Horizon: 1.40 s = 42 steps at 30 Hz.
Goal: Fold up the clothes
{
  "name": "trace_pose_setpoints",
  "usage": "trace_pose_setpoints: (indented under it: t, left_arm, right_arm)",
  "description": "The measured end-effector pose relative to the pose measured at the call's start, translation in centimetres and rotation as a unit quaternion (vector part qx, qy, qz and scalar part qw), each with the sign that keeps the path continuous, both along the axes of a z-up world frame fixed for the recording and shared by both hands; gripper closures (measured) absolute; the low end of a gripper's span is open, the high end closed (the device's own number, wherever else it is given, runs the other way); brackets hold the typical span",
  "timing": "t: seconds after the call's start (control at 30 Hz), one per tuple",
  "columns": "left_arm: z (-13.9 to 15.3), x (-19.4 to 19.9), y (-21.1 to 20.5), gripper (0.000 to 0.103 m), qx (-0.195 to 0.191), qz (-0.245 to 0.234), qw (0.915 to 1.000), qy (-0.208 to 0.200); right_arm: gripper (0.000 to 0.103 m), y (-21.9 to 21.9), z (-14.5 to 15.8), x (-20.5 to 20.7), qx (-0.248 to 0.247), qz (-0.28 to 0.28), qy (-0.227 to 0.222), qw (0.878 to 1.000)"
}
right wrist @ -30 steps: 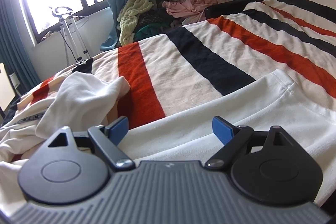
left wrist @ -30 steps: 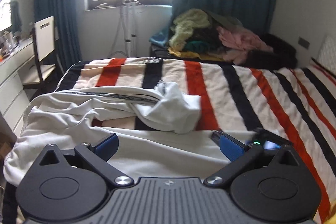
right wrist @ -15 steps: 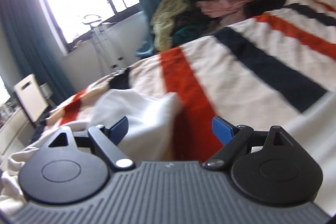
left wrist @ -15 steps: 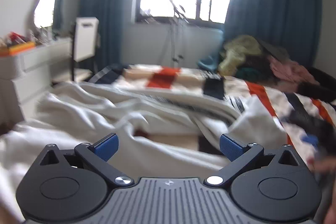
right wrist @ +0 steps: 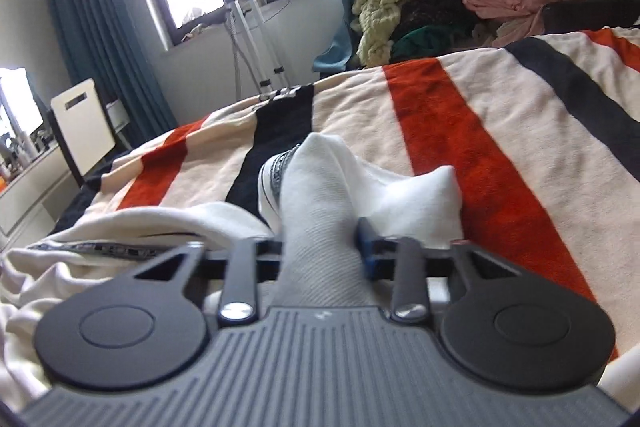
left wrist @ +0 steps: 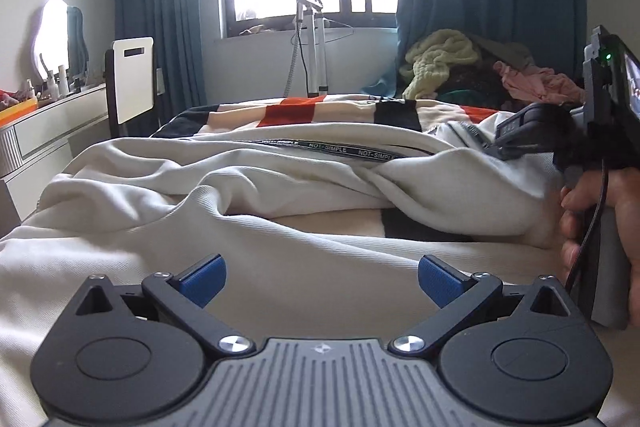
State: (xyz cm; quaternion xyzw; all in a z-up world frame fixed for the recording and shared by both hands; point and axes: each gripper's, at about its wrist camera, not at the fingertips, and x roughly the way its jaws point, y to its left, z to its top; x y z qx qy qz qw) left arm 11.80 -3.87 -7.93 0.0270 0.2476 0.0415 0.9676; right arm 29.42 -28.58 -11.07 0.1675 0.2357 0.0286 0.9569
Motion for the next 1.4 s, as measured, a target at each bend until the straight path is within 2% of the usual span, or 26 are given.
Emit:
trace_pose_setpoints:
  t: [0.1, 0.17, 0.27, 0.33, 0.4, 0.47, 0.63, 0.77, 0.83, 0.87, 0.9, 0.93, 0.97, 1.03, 1.13, 1.23, 1.33, 1.4]
  left_arm:
    - [0.3, -0.4, -0.2, 0.0, 0.0, -0.001, 1.0, -0.007]
    - [0.5, -0.5, -0.1, 0.0, -0.002, 0.001, 0.9999, -0.012]
    - [0.7, -0.7, 0.0, 0.0, -0.011, 0.006, 0.9998, -0.014]
    - [0.8, -0.8, 0.1, 0.0, -0.017, 0.009, 0.9997, -0.015]
    - [0.8, -0.8, 0.2, 0.0, -0.02, 0.012, 0.9996, -0.015]
    - [0.6, -0.6, 0.2, 0.0, -0.018, 0.014, 0.9996, -0.014]
    - [0.2, 0.0, -0.1, 0.0, -0.015, 0.019, 0.9997, -0.006]
    - [-0.2, 0.3, -0.2, 0.0, -0.01, 0.017, 0.9998, -0.001]
    - [-0.3, 0.3, -0.2, 0.0, -0.008, 0.016, 0.9998, 0.001]
    - [-0.3, 0.4, -0.2, 0.0, -0.007, 0.015, 0.9999, 0.001]
    - [-0.3, 0.3, -0.1, 0.0, -0.008, 0.014, 0.9999, 0.001]
    - [-0.3, 0.2, -0.1, 0.0, -0.011, 0.014, 0.9998, 0.001]
    - [-0.2, 0.1, 0.0, 0.0, -0.014, 0.013, 0.9998, 0.001]
    - [0.0, 0.0, 0.2, 0.0, -0.025, 0.012, 0.9996, 0.002]
    - [0.8, -0.2, 1.0, 0.0, -0.056, 0.009, 0.9984, 0.004]
    - [1.9, 0.4, 2.2, 0.0, -0.11, -0.002, 0.9938, 0.013]
    - [3.0, 2.7, 4.0, 0.0, -0.187, 0.002, 0.982, 0.026]
    - [3.3, 5.1, 5.5, 0.0, -0.247, 0.0, 0.9683, 0.037]
  right_arm:
    - [0.084, -2.1, 1.7, -1.6, 0.022, -0.04, -0.041, 0.998]
    - [0.085, -3.9, 3.1, -3.1, 0.041, -0.071, -0.086, 0.993]
    - [0.085, -6.1, 4.7, -6.0, 0.045, -0.128, -0.164, 0.977]
    - [0.084, -7.4, 5.2, -7.3, 0.045, -0.171, -0.183, 0.967]
    - [0.077, -8.6, 4.8, -8.2, 0.066, -0.206, -0.178, 0.96]
    - [0.074, -9.8, 3.8, -9.1, 0.086, -0.245, -0.164, 0.952]
    - [0.074, -14.6, 1.4, -10.6, 0.152, -0.302, -0.093, 0.937]
    - [0.074, -17.5, 2.0, -12.2, 0.196, -0.314, -0.063, 0.927]
    - [0.069, -18.4, 2.8, -12.9, 0.206, -0.305, -0.044, 0.929]
    - [0.06, -18.6, 3.1, -13.4, 0.212, -0.299, -0.037, 0.93]
    - [0.043, -18.9, 3.5, -14.0, 0.217, -0.292, -0.031, 0.931]
    - [0.032, -19.1, 3.6, -14.5, 0.225, -0.283, -0.024, 0.932]
    - [0.013, -19.4, 3.8, -15.0, 0.237, -0.272, -0.016, 0.933]
    - [0.012, -19.8, 3.9, -15.7, 0.263, -0.248, 0.003, 0.932]
    - [0.012, -20.2, 4.1, -15.9, 0.299, -0.214, 0.027, 0.929]
    - [0.012, -20.1, 3.9, -14.8, 0.318, -0.187, 0.046, 0.928]
    - [0.012, -20.1, 3.0, -12.2, 0.321, -0.171, 0.067, 0.929]
    - [0.012, -20.2, 2.3, -10.3, 0.324, -0.168, 0.079, 0.928]
